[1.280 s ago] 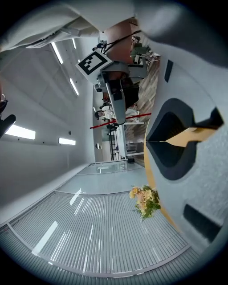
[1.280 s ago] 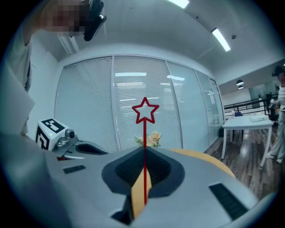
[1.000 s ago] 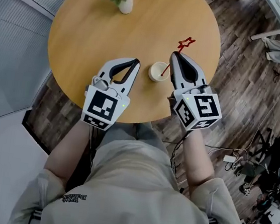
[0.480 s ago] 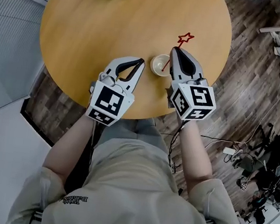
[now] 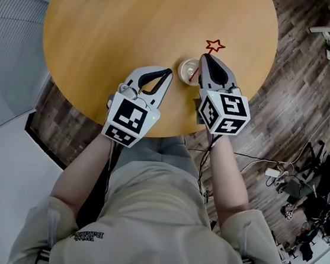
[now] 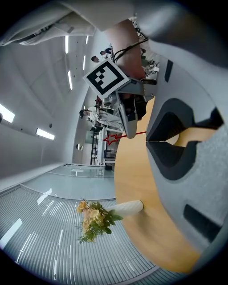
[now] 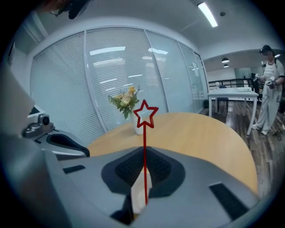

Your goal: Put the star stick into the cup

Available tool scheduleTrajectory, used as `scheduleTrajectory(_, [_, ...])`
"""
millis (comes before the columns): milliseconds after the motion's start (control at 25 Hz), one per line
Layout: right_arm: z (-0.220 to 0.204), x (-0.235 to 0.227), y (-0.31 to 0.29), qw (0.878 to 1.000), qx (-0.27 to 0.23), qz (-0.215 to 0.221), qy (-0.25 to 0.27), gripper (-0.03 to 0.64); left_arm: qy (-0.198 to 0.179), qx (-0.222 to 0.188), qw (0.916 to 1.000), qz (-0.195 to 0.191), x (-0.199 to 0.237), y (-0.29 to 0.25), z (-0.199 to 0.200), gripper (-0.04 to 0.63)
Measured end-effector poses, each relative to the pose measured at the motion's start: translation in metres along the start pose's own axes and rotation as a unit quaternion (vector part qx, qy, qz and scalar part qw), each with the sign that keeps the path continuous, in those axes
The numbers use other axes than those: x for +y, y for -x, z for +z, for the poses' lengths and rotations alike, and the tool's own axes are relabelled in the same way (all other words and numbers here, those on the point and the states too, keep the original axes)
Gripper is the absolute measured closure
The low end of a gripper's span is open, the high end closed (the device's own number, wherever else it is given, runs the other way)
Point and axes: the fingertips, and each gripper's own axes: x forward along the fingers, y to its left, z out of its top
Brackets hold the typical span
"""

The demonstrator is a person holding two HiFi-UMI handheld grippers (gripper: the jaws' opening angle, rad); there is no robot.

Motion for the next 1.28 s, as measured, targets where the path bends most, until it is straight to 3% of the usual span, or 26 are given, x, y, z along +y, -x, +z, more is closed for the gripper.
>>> scheduleTrajectory(240, [-0.014, -0.001, 0.004, 1.000, 0.024, -0.009, 0.003, 0.583, 0.001, -0.001, 1.0000, -0.006, -0.008, 0.004, -0.002, 0.574])
scheduleTrajectory(520, [0.000, 0.000, 0.024, 1.000, 0.007, -0.010, -0.005, 0.583, -0.009, -0.016, 0.9998, 0.001, -0.012, 0.013, 0.014, 0.575])
scheduleTrajectory(760, [0.052, 0.004, 0.059, 0.999, -0.047, -0.006, 0.009, 0.583, -0.021, -0.052, 0.9983, 0.015, -0.011, 0.029, 0.051, 0.575])
scheduleTrajectory(920, [0.093, 0.021, 0.086, 0.995, -0.090, 0.024, 0.025, 0.584, -0.027, -0.081, 0.9961, 0.022, -0.014, 0.045, 0.083, 0.575])
scheduleTrajectory(1280, [0.168, 0.062, 0.150, 0.982, -0.164, 0.059, 0.076, 0.584, -0.062, -0.164, 0.9838, 0.039, -0.023, 0.103, 0.164, 0.575])
